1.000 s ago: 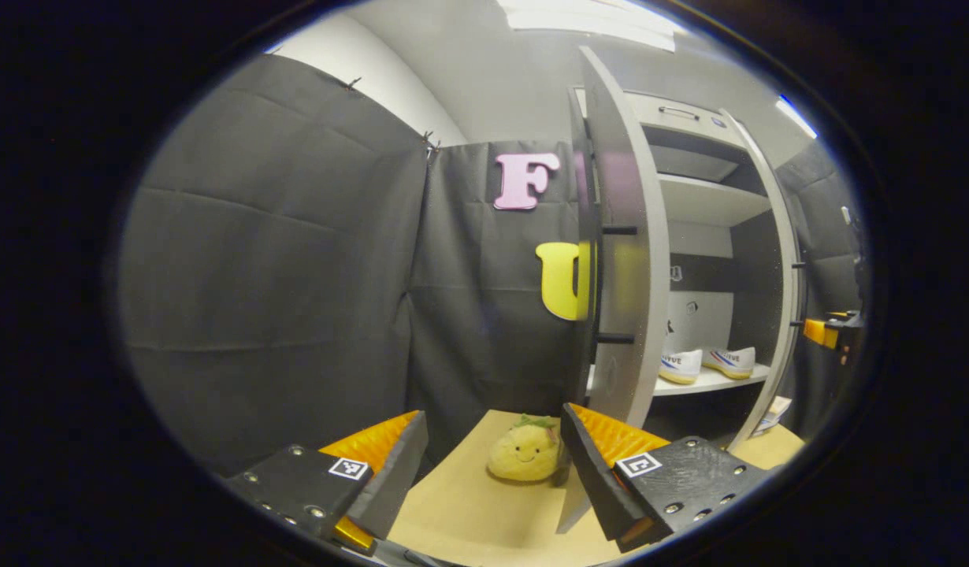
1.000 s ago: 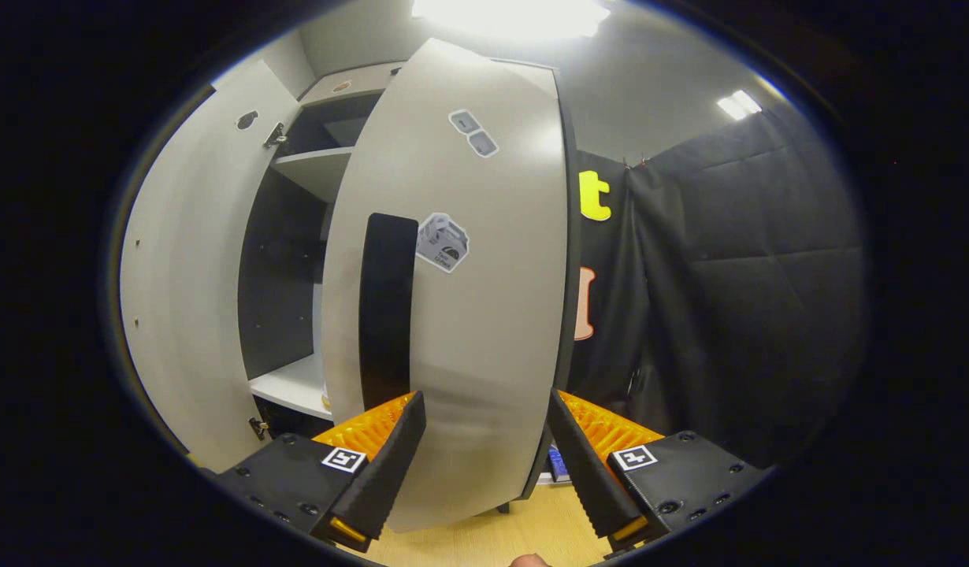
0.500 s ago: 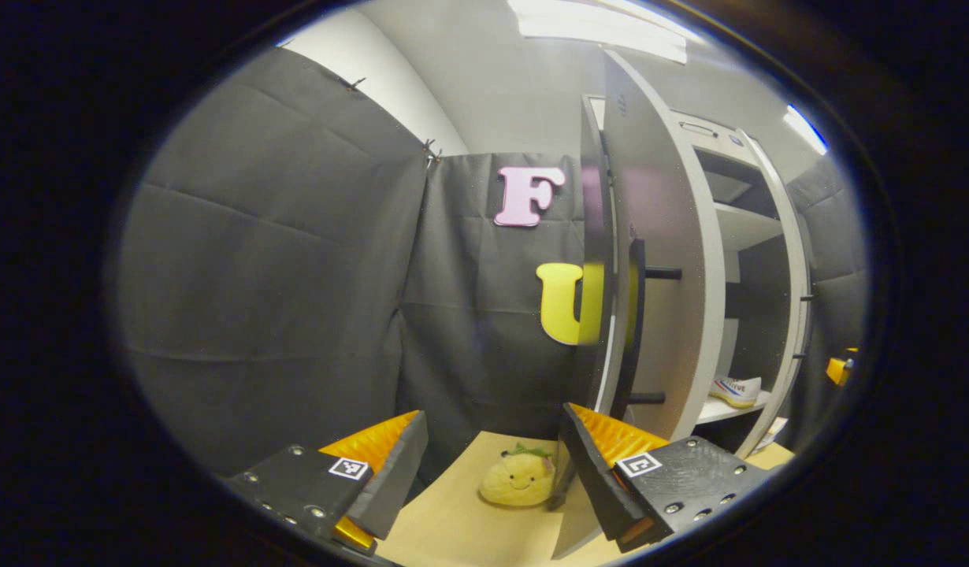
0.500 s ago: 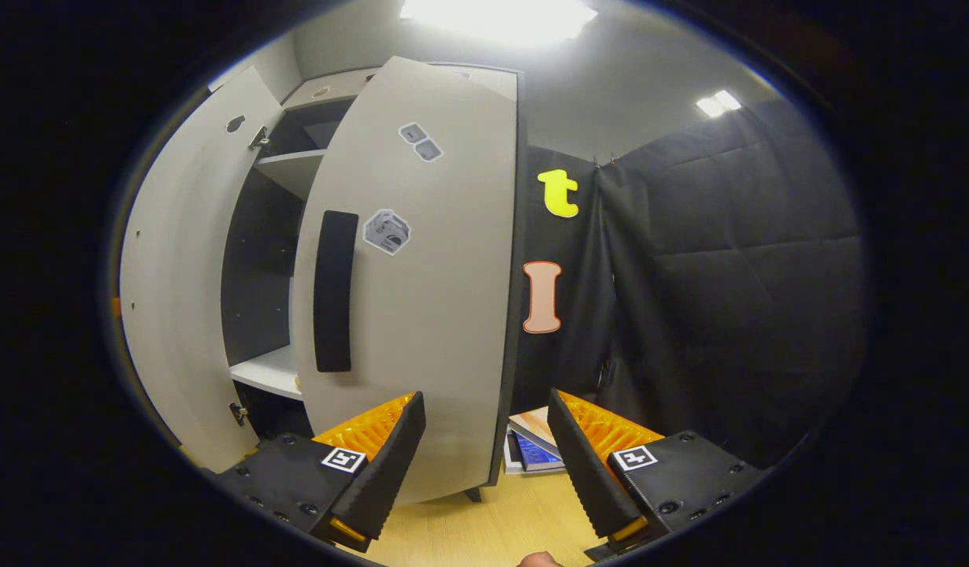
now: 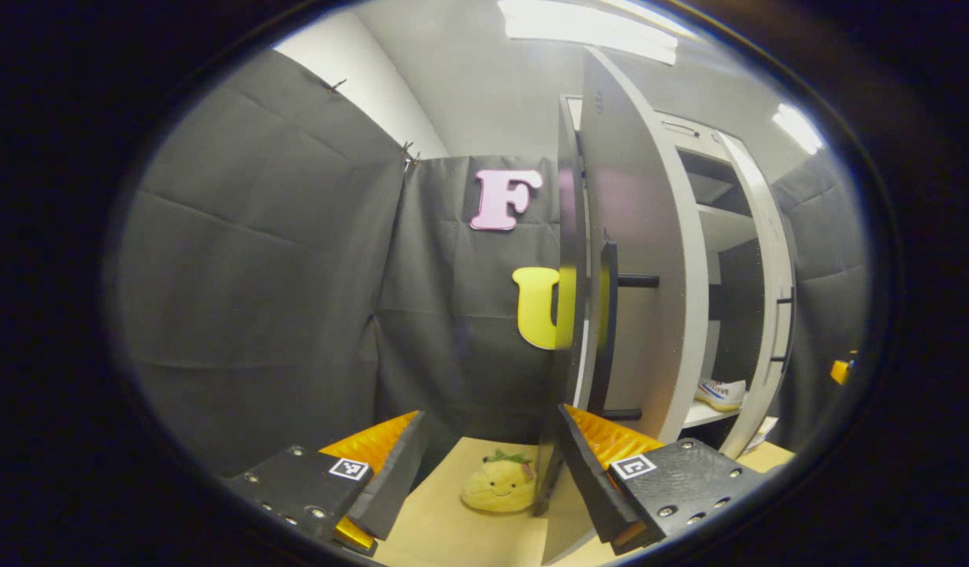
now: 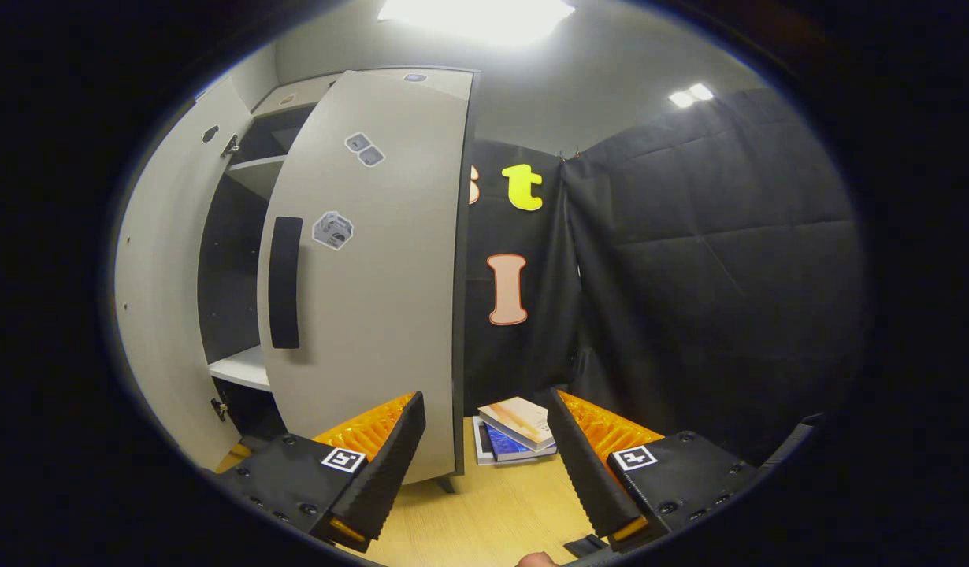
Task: Grab one shoe with the right hand and put it into the shoe cabinet, grab the other shoe with the left hand and put it into the shoe cabinet; then close the right door with the right hand and the left door with the left hand.
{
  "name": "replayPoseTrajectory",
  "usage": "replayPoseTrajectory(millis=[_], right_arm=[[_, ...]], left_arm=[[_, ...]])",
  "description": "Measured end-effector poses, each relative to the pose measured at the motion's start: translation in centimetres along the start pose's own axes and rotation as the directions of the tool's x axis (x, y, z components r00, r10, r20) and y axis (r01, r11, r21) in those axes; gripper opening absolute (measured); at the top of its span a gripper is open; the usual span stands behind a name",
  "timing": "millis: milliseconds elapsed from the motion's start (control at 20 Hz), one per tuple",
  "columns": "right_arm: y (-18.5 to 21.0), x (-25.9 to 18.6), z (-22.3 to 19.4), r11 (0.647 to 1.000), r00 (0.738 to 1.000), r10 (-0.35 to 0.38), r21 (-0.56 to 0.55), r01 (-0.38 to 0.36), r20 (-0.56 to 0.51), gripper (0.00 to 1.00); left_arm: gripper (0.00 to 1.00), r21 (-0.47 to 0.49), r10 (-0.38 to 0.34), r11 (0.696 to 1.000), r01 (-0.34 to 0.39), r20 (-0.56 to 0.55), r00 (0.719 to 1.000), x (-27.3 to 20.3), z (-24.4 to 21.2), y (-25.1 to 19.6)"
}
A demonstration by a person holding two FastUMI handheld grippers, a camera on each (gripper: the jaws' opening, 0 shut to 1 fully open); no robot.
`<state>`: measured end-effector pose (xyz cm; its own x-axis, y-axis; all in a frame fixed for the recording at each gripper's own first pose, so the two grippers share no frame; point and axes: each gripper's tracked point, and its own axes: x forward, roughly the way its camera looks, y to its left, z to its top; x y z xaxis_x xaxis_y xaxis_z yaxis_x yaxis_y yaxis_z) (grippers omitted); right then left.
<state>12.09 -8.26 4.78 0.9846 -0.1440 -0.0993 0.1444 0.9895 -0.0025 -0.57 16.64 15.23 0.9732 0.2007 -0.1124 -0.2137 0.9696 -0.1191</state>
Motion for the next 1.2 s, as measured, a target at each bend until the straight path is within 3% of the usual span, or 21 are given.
replayPoseTrajectory(millis=[50,100,350,450,1200], right_arm=[[-0.1,0.0,-0.2,1.0,1.0,0.001,0.003,-0.001,-0.003,0.94],[-0.1,-0.2,-0.3,1.0,1.0,0.004,0.002,-0.004,-0.004,0.98],[0.1,0.0,-0.1,1.0,1.0,0.016,-0.002,-0.016,-0.001,0.98],[0.3,0.0,-0.2,1.0,1.0,0.022,-0.001,-0.022,-0.002,0.98],[-1.2,0.0,-0.4,1.0,1.0,0.014,-0.027,-0.014,-0.009,0.98]], left_arm=[[1.0,0.002,0.003,1.0,-0.003,0.001,1.0,0.0,0.1,0.0],[1.0,0.007,0.005,1.0,-0.005,0.003,1.0,-0.1,0.0,-0.2],[0.94,0.02,-0.046,0.999,0.046,0.004,0.999,-0.6,0.0,-2.8],[1.0,0.024,-0.066,0.998,0.066,0.009,0.998,-0.7,0.1,-3.8],[1.0,-0.011,-0.166,0.986,0.166,0.02,0.986,-0.2,0.2,-10.2]])
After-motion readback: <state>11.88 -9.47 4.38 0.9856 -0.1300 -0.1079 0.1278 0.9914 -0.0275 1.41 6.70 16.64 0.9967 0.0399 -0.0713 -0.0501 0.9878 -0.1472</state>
